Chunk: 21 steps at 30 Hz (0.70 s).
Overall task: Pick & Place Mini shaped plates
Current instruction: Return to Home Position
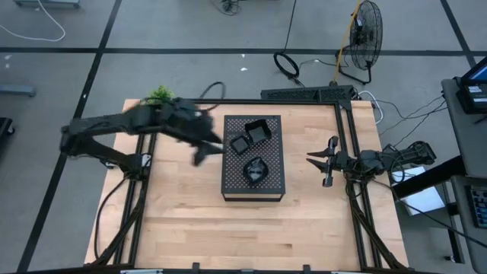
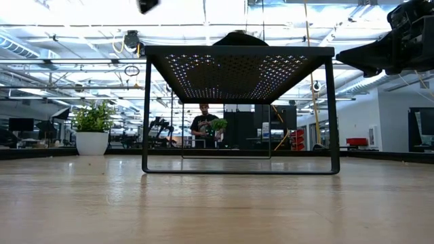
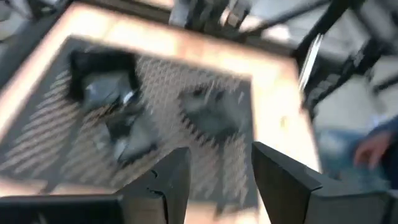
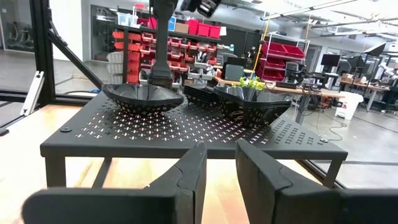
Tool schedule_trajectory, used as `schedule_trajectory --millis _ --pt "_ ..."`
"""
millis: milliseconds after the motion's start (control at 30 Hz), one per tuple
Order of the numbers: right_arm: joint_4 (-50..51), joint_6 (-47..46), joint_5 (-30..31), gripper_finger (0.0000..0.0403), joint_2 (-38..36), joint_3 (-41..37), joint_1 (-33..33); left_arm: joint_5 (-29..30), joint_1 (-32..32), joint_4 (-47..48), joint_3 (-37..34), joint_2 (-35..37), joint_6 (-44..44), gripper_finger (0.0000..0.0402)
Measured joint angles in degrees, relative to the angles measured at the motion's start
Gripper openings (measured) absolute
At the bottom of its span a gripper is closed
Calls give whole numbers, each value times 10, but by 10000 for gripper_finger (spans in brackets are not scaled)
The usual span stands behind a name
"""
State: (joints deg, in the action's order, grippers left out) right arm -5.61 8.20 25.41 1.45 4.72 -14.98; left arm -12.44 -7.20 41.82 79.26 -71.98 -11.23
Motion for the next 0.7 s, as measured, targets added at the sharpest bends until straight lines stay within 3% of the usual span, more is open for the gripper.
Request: schedule_trajectory --millis 67,133,267,367,500,700 --pt "0 0 0 73 0 0 0 20 -6 70 2 40 29 171" --pt "0 0 0 73 0 0 0 86 -4 92 -25 96 30 173" --pt "0 0 0 73 0 0 0 212 16 -38 -148 249 45 177" --pt "0 0 0 73 0 0 0 215 22 -195 -292 380 68 177" --pt "0 0 0 73 0 0 0 222 24 -328 -473 533 55 177" --pt "0 0 0 73 0 0 0 233 23 -467 -670 644 29 177"
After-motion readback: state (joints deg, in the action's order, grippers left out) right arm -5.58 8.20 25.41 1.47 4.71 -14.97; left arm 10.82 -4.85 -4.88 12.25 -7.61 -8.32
